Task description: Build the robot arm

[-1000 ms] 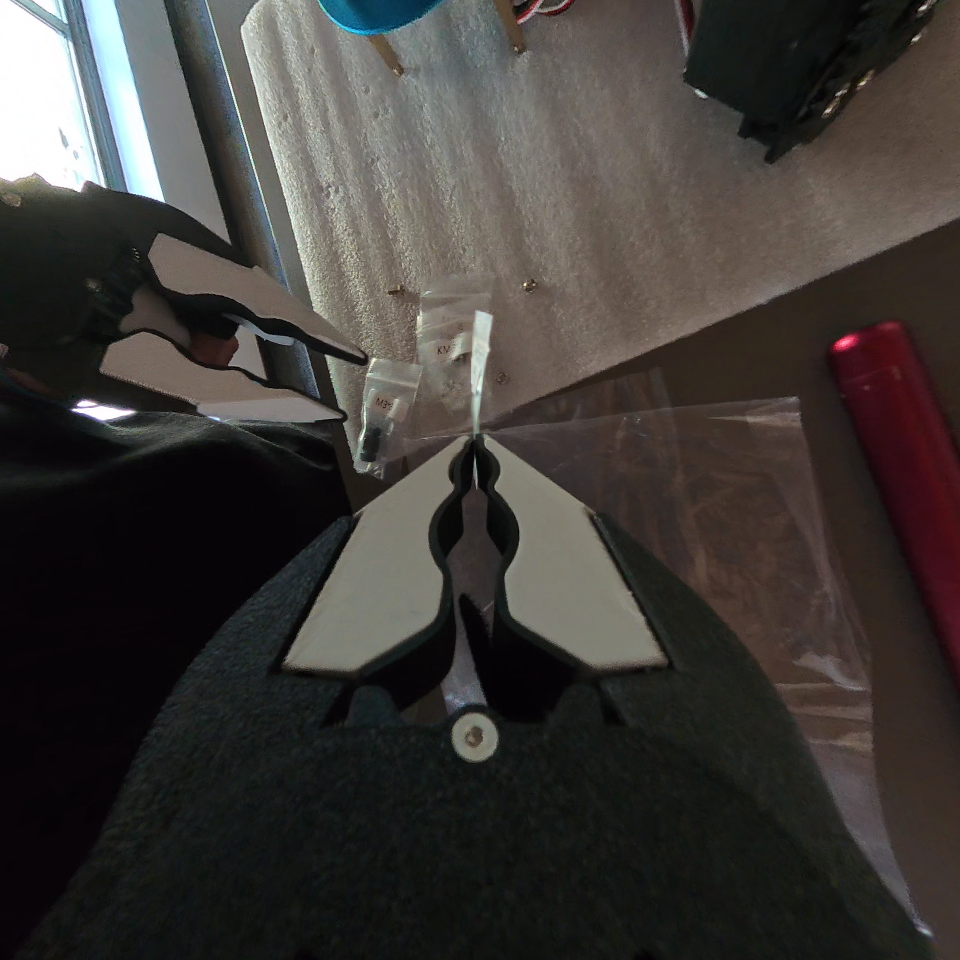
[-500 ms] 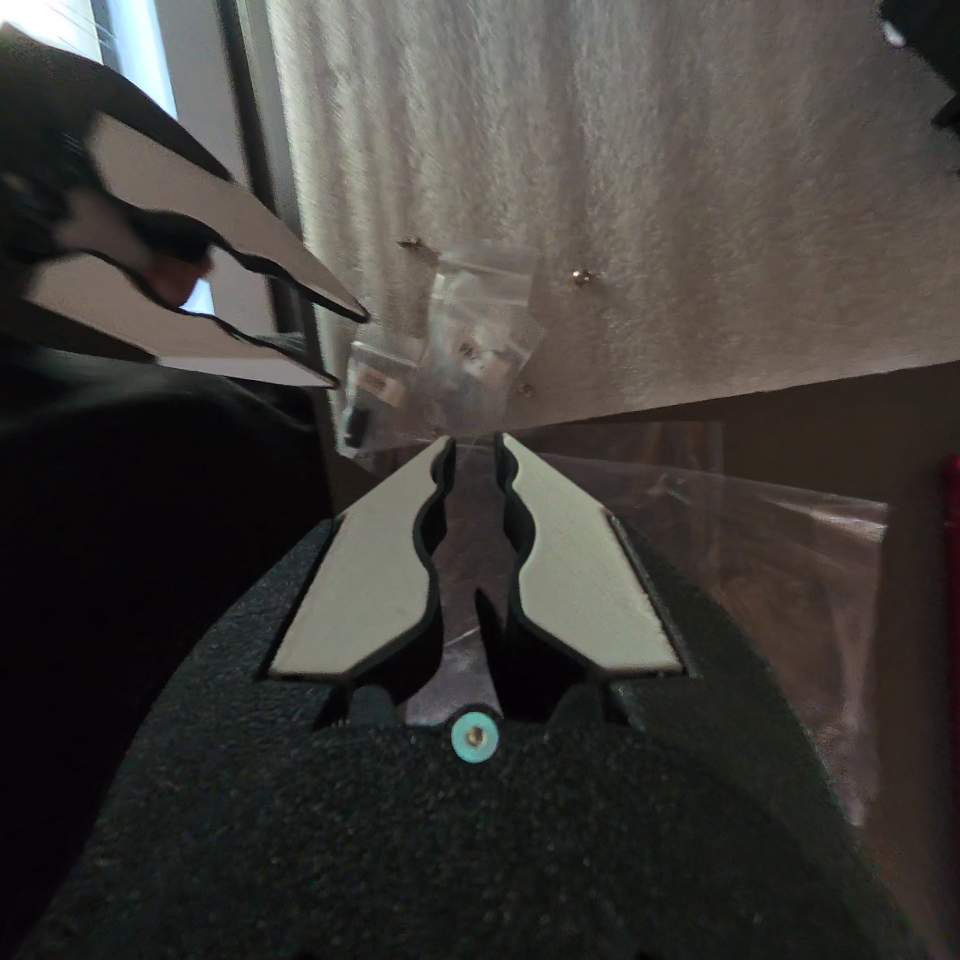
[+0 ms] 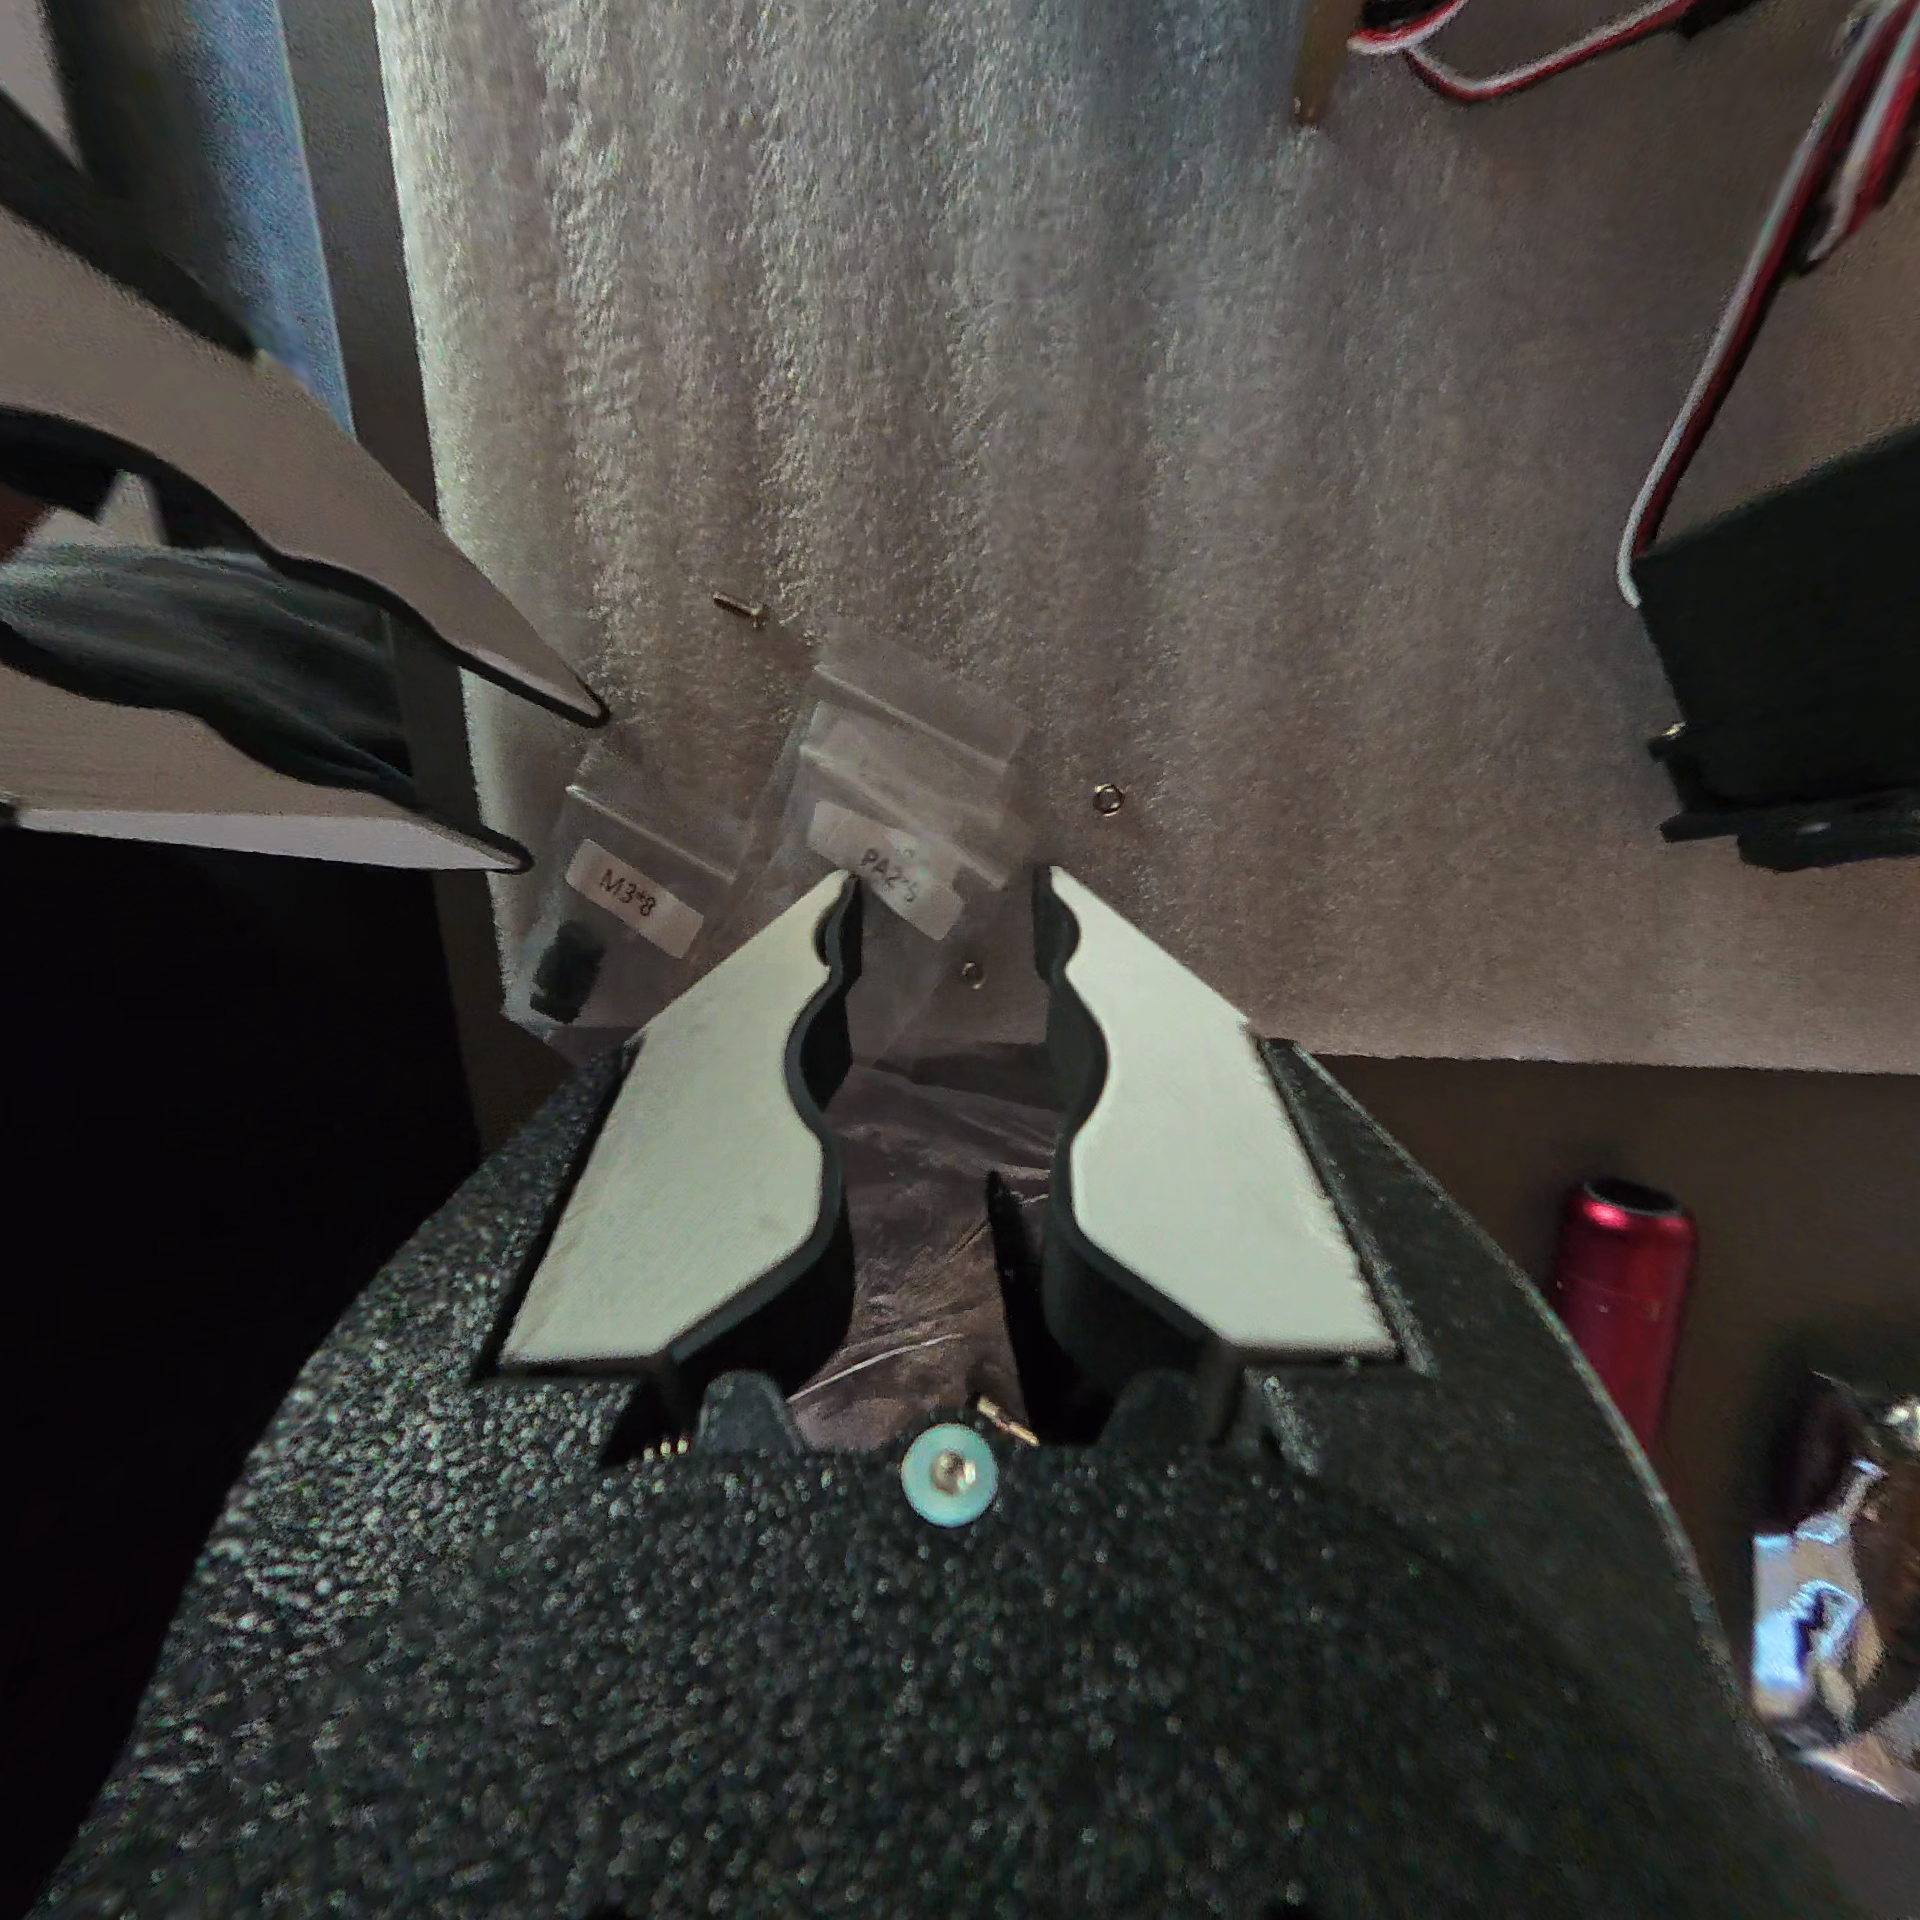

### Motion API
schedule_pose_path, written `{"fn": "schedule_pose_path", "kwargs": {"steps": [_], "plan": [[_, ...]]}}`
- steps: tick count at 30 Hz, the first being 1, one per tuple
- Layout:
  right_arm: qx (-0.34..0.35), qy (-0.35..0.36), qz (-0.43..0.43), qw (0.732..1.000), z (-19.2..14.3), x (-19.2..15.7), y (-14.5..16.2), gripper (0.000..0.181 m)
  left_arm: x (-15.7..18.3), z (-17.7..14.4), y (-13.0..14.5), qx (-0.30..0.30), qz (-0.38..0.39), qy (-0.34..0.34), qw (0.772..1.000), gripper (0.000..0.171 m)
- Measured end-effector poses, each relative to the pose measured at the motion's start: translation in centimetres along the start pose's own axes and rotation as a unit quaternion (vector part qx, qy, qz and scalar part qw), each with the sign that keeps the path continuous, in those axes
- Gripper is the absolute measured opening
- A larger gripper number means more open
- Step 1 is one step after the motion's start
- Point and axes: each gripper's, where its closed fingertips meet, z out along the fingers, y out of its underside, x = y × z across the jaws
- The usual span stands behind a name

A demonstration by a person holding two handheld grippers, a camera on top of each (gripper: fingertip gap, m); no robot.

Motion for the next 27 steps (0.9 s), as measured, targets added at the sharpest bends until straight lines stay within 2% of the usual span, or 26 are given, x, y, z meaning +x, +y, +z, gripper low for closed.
{"fn": "schedule_pose_path", "kwargs": {"steps": [4, 8, 14, 17, 23, 25, 27], "plan": [[0.0, 0.035, -0.008, 0.999, 0.2, -0.1, 0.0, 0.034, -0.1, 0.0, 0.0, 0.006, -0.004, 0.004, 1.0, 0.026], [0.01, 0.028, 0.002, 1.0, -1.1, 0.5, 0.3, 0.0, -0.1, 0.1, -0.1, 0.006, 0.001, 0.004, 1.0, 0.025], [0.122, 0.004, 0.067, 0.99, -6.5, 1.9, -1.3, 0.0, -0.2, 0.1, -0.1, 0.006, 0.005, 0.006, 1.0, 0.025], [0.124, -0.024, 0.071, 0.989, -6.3, 1.4, -1.0, 0.0, -0.2, 0.1, -0.2, 0.006, 0.009, 0.006, 1.0, 0.024], [0.164, -0.191, 0.113, 0.961, -6.9, -3.0, -2.5, 0.0, -0.4, 0.1, -0.2, 0.004, 0.016, 0.0, 1.0, 0.025], [0.167, -0.2, 0.124, 0.957, -6.8, -2.9, -2.6, 0.0, -0.3, 0.2, -0.2, 0.005, 0.019, 0.001, 1.0, 0.025], [0.131, -0.157, 0.113, 0.972, -5.0, -1.6, -1.6, 0.0, -0.2, 0.2, -0.3, 0.005, 0.02, 0.003, 1.0, 0.025]]}}
